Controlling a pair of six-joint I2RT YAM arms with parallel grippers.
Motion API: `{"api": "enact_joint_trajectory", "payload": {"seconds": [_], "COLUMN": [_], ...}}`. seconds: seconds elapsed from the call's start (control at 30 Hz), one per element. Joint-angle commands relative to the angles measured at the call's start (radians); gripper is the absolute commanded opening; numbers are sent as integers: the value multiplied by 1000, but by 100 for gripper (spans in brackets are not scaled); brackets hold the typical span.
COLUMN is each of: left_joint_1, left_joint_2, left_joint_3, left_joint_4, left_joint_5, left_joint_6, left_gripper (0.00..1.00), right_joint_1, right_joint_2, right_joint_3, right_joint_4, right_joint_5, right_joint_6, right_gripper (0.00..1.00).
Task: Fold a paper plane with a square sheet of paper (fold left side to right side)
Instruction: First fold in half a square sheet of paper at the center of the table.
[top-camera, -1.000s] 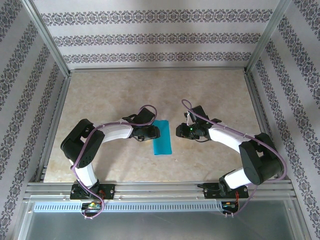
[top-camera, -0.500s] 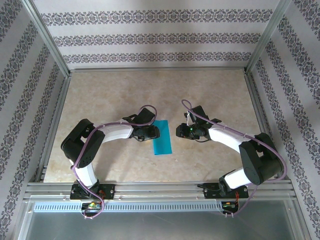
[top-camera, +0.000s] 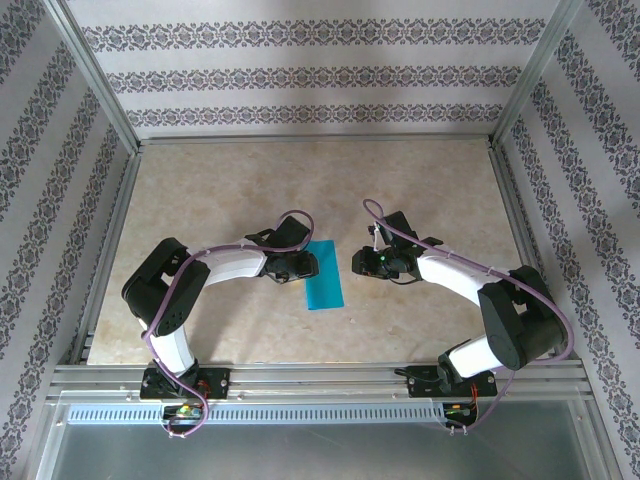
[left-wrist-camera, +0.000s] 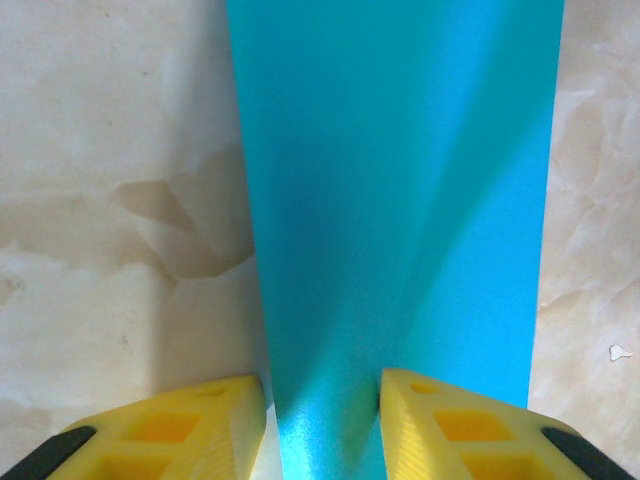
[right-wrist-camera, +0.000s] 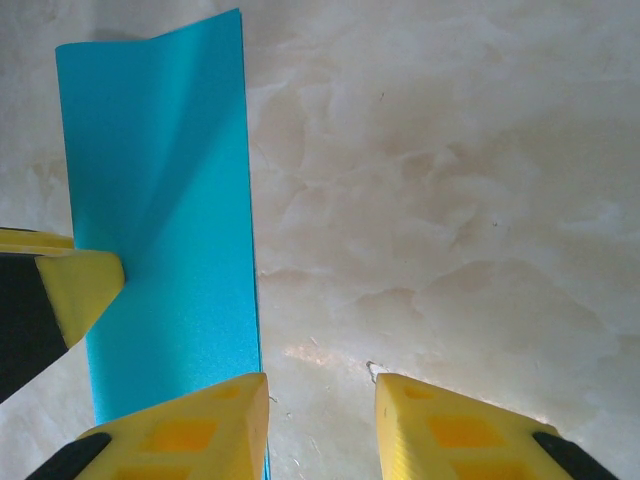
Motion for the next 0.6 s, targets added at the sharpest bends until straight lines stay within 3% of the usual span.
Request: {"api": "enact_joint_trajectory", "payload": {"seconds": [0.0,0.57], "left_joint_1": [-17,-14], "left_joint_2": [90,99], "left_joint_3": [-40,-34], "left_joint_4": [11,0], "left_joint_5": [-53,-65], "left_joint_6": [-9,-15], "left_gripper": [38,38], "right_joint_1": [1,9], "right_joint_2": [-7,13], "right_joint_3": [7,20], "right_joint_4": [-15,-10], "right_joint_5": [8,-16], "right_joint_6": [-15,-16], "right_gripper": [35,35]}}
